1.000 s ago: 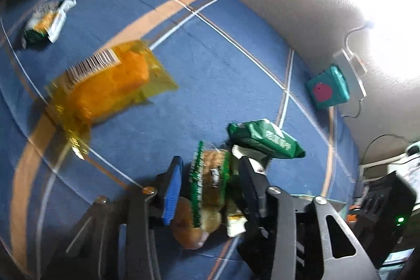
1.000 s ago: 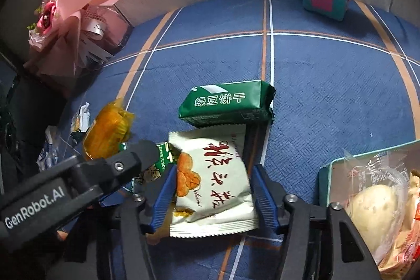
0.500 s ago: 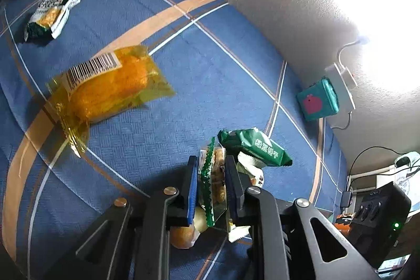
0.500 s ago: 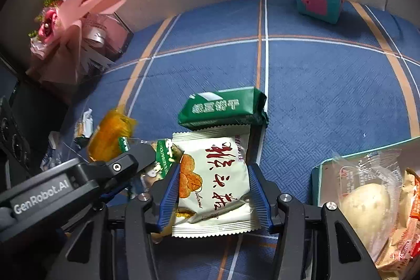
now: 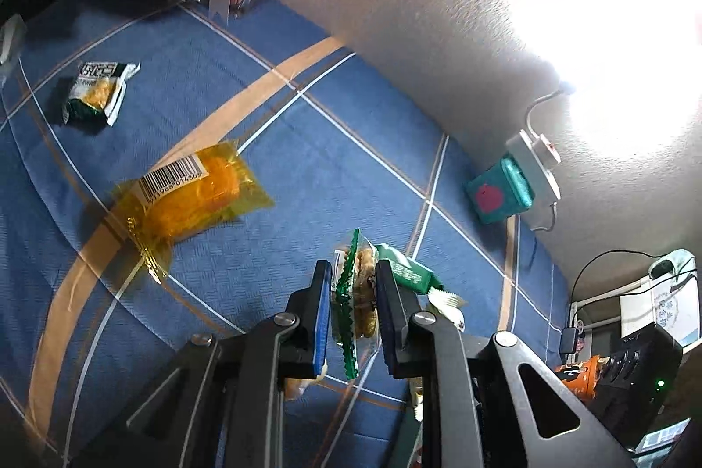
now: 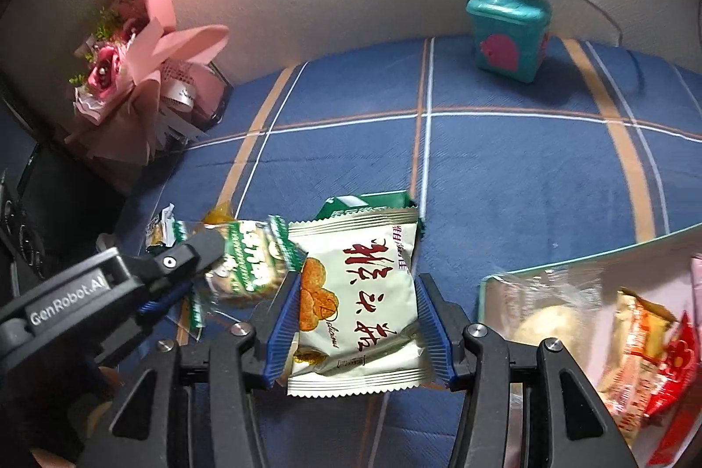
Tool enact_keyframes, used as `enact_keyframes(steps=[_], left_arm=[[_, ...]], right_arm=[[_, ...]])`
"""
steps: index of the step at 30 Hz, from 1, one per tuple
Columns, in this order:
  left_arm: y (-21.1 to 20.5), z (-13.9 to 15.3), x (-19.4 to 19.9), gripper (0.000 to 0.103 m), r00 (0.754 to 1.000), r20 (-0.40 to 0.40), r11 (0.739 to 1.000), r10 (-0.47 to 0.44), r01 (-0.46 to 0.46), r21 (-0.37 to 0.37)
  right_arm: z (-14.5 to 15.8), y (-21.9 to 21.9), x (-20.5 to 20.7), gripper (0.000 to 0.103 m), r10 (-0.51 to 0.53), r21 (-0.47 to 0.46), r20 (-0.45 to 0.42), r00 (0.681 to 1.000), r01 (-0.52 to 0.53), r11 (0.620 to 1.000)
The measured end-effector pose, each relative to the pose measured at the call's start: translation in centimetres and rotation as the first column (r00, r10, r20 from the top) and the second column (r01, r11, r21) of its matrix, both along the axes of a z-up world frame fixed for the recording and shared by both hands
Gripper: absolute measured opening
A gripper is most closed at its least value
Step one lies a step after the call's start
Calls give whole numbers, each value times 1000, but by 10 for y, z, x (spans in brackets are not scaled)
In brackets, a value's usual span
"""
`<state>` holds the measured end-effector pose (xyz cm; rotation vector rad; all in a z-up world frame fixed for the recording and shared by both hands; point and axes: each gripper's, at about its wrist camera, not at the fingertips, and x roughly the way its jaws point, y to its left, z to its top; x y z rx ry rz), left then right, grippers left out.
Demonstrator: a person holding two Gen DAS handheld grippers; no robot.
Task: Organize snacks
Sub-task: 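Carry both packets over the white tray and open both tools to release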
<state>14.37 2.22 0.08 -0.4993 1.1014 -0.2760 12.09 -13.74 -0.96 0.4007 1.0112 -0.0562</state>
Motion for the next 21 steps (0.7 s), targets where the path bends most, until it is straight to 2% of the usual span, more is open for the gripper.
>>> enact_keyframes(steps=[9, 15, 21], left_arm=[[-13, 24, -18, 20, 997, 56, 999, -44, 45, -21], [-39, 36, -36, 20, 987, 88, 990, -131, 135, -37], [-72, 47, -56, 20, 964, 111, 967, -241, 248, -52]], right_arm=[[20, -25, -30, 55, -85, -56, -19, 996, 84, 995], [30, -49, -59, 55, -154, -75, -27, 988, 151, 986], [47, -76, -91, 55, -233, -94, 3, 972, 233, 968]])
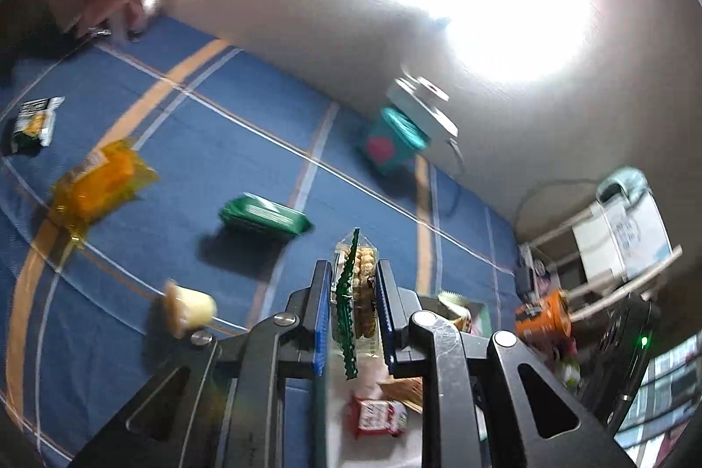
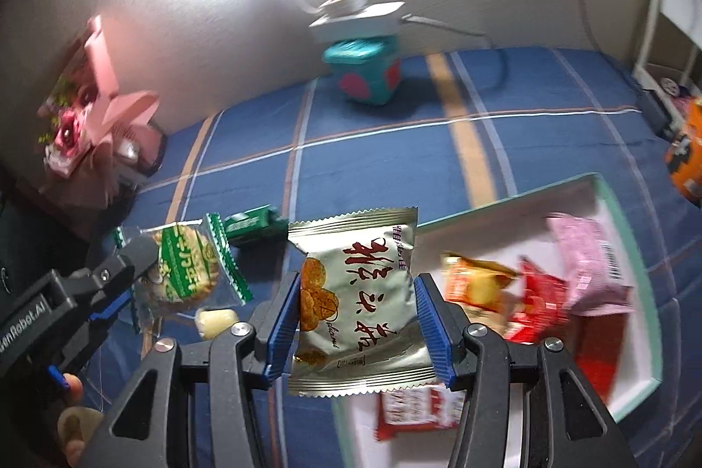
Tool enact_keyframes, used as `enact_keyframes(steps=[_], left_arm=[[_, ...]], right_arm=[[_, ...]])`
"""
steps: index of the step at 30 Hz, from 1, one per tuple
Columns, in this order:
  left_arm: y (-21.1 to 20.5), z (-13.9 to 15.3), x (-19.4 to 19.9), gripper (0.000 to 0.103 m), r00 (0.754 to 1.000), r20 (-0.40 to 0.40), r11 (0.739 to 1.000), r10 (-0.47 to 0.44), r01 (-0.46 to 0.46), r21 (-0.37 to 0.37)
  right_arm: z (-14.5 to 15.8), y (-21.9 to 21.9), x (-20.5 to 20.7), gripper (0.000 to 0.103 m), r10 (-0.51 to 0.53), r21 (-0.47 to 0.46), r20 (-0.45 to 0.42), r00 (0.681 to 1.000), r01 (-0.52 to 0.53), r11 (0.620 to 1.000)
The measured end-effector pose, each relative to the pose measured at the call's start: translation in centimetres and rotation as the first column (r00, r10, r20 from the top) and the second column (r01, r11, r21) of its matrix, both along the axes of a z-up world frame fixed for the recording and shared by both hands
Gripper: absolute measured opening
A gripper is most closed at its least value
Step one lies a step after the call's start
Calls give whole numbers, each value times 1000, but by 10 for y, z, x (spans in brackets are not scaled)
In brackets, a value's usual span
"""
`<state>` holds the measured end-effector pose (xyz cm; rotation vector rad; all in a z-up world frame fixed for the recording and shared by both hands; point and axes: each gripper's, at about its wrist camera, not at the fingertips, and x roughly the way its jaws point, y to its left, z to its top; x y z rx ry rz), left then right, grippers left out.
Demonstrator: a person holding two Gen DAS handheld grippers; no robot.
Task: Organize snacks
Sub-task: 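Carry both packets over the white tray and open both tools to release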
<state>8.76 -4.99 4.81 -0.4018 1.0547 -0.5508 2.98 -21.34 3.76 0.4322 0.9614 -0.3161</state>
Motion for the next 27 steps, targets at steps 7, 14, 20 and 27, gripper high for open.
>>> enact_keyframes(steps=[7, 14, 20, 27], left_arm=[[-42, -4, -22, 20, 990, -17, 990, -141, 140, -29], [-76, -13, -41, 20, 970, -22, 969, -243, 242, -41], [-94, -27, -47, 20, 960, -47, 961, -278, 277, -25], [-98, -42, -44, 20, 962, -86, 965, -260, 261, 4]], right_arm=[[7, -34, -38, 55, -105, -37, 3, 995, 105, 994], [-1, -64, -70, 55, -189, -41, -14, 982, 189, 981], [-13, -77, -77, 55, -219, -21, -58, 974, 218, 976], [-28, -81, -73, 55, -216, -14, -134, 967, 216, 976]])
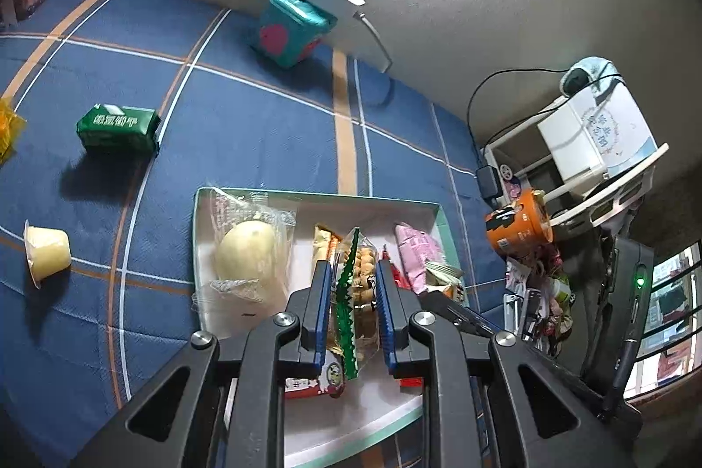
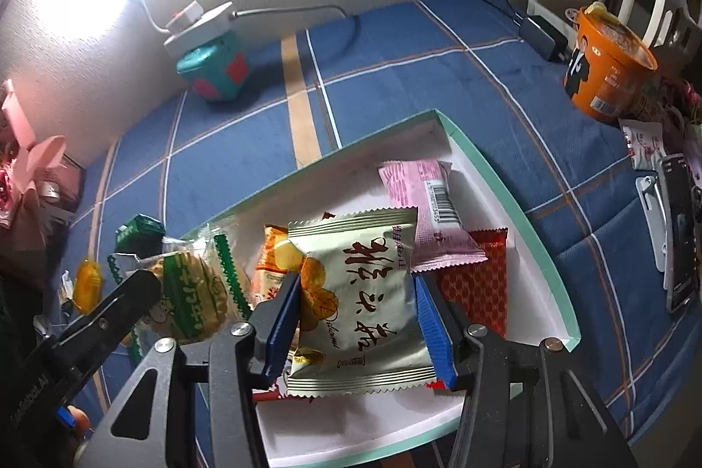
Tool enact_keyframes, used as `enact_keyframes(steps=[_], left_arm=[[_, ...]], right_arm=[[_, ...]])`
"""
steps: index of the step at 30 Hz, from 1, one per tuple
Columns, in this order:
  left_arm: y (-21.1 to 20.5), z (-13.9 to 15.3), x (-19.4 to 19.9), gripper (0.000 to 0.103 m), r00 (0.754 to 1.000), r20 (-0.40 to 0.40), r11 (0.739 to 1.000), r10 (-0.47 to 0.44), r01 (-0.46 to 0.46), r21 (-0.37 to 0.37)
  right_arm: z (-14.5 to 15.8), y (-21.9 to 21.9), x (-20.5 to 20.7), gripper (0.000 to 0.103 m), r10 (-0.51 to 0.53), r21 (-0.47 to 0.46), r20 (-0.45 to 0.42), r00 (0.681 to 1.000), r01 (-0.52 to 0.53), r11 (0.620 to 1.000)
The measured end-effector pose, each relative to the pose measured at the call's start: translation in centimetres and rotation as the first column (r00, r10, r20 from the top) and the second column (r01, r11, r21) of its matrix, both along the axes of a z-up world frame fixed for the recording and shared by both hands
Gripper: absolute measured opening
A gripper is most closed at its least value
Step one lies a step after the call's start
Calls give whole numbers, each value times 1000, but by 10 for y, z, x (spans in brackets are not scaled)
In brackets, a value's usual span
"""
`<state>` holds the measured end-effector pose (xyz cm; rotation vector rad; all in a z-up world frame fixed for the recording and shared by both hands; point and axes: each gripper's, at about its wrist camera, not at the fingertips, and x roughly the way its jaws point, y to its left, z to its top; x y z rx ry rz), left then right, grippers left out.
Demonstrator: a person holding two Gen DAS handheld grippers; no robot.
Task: Organize snacks
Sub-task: 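Carry both packets over the white tray and open both tools to release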
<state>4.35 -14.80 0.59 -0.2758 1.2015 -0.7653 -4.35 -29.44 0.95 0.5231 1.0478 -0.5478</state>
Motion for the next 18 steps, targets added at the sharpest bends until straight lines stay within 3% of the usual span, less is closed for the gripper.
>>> enact_keyframes(steps=[18], left_arm=[[6, -36, 10, 21, 990, -120, 995, 78, -70, 69]], right_arm=[[-14, -7, 0, 55, -11, 32, -58, 998, 13, 999]])
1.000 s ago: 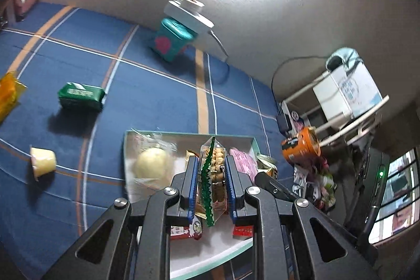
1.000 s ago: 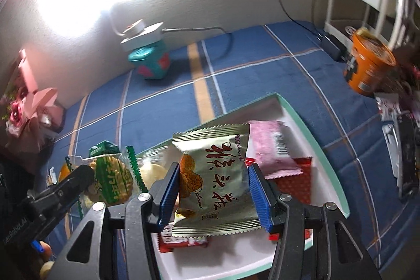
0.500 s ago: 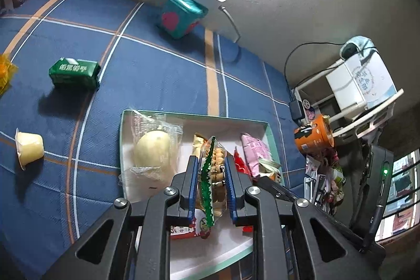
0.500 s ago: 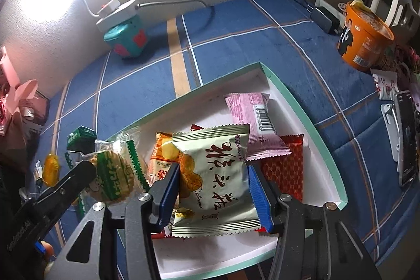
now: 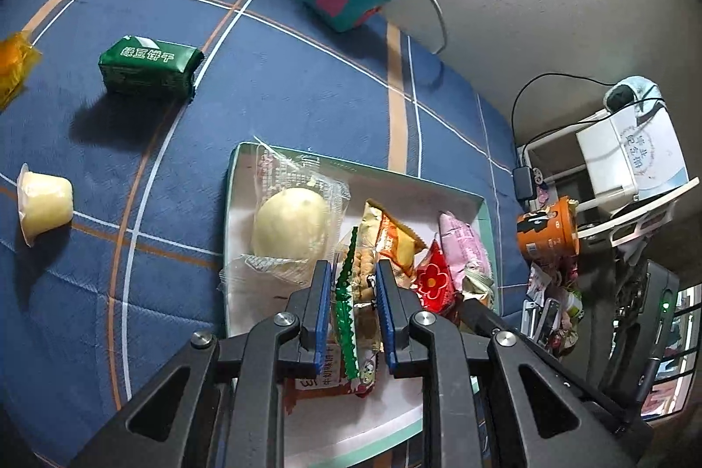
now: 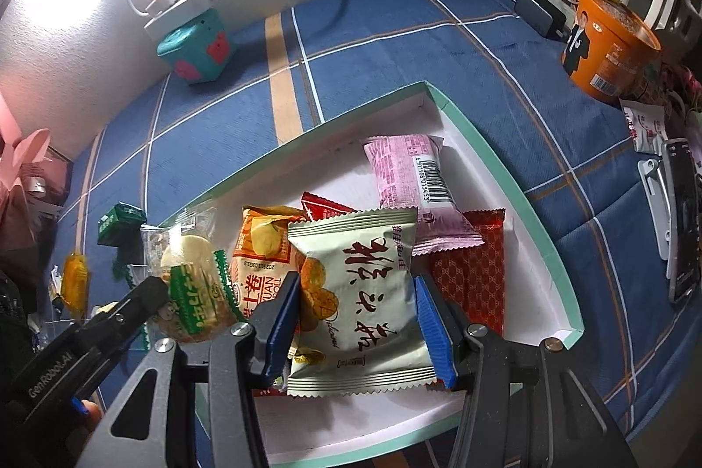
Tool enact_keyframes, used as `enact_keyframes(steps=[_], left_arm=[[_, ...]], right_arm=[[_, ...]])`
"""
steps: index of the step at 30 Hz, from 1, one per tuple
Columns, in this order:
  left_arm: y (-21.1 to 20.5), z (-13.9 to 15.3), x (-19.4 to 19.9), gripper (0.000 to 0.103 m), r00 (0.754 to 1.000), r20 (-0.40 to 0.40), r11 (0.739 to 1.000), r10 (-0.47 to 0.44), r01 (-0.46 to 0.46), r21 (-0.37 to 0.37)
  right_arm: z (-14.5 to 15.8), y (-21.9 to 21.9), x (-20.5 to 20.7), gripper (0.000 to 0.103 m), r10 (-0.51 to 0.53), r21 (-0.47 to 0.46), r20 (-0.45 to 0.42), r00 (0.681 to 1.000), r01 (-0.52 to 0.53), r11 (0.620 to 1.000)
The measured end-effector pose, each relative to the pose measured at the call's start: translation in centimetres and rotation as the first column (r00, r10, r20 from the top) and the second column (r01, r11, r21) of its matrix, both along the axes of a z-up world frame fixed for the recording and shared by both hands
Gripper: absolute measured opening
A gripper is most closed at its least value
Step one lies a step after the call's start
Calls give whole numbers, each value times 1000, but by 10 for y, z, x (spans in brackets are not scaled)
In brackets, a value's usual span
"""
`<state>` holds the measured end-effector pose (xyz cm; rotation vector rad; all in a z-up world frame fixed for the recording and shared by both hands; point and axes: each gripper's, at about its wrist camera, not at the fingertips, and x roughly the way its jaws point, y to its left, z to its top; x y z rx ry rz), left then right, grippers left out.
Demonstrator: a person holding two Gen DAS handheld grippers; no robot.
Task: Organize snacks
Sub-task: 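Carry both packets over the white tray and open both tools to release, then move both open tools back to the remaining snacks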
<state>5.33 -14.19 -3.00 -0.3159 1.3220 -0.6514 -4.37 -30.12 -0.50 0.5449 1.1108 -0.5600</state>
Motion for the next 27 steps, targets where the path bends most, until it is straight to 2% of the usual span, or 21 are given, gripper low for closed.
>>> enact_keyframes(steps=[5, 11, 17, 25, 27], left_arm=[[0, -5, 1, 22, 1000, -14, 999, 10, -9, 43], [-4, -5, -2, 26, 1000, 5, 995, -10, 10, 103], [-5, -5, -2, 41, 1000, 18, 987, -13, 10, 158], [-7, 1, -7, 71, 997, 63, 967, -34, 17, 254], [-7, 3, -8, 72, 996, 75, 963, -43, 21, 269]], right_arm=[[-1, -2, 0, 55, -7, 6, -6, 1000, 7, 1000], [-1, -2, -1, 55, -23, 9, -6, 1000, 23, 1000], [4, 1, -2, 61, -22, 3, 5, 1000, 22, 1000], [5, 5, 1, 71, -10, -4, 1, 1000, 10, 1000], [6, 7, 2, 72, -6, -4, 3, 1000, 6, 1000]])
